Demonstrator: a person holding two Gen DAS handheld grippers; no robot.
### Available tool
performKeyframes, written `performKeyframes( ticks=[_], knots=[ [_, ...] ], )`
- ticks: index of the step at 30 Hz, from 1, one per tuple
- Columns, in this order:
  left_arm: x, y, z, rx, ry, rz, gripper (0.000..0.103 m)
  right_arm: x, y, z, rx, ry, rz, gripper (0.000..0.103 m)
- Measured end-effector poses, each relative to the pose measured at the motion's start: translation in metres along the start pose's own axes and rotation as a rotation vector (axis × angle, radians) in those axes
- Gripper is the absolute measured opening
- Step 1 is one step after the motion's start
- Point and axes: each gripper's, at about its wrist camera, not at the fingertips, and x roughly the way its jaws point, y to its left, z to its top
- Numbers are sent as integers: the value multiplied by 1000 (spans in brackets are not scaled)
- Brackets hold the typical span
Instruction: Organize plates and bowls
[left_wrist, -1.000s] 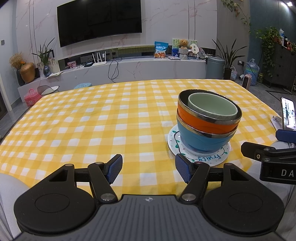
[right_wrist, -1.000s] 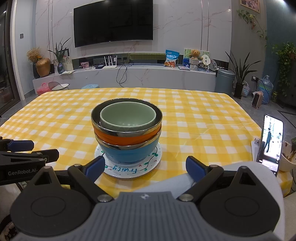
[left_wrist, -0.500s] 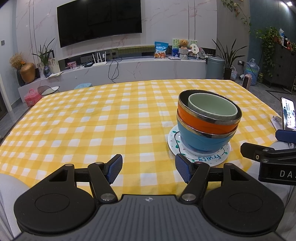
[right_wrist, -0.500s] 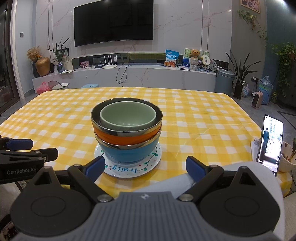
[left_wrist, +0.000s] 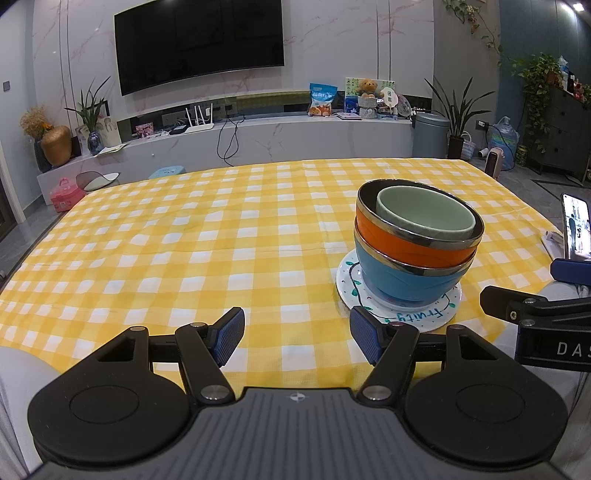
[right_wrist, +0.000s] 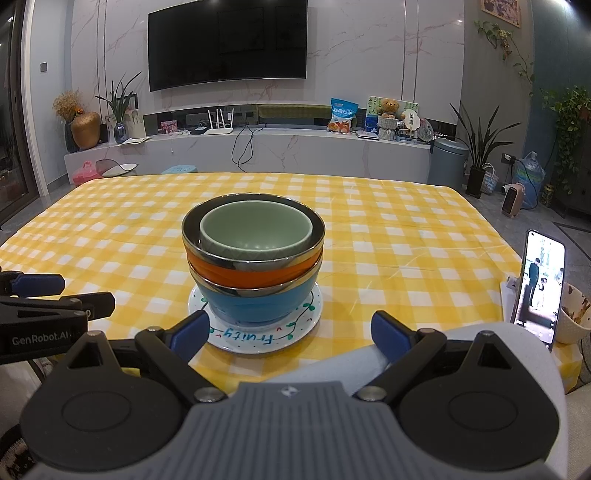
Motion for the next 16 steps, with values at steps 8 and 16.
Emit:
performKeyframes(
  ticks=[8, 16],
  knots=[
    [0, 0, 0, 0, -1, -1, 77, 0, -3, -1, -5, 4, -1, 93],
    [-1, 2, 1, -5, -6, -6, 78, 0, -2, -1, -10, 6, -3, 93]
  ],
)
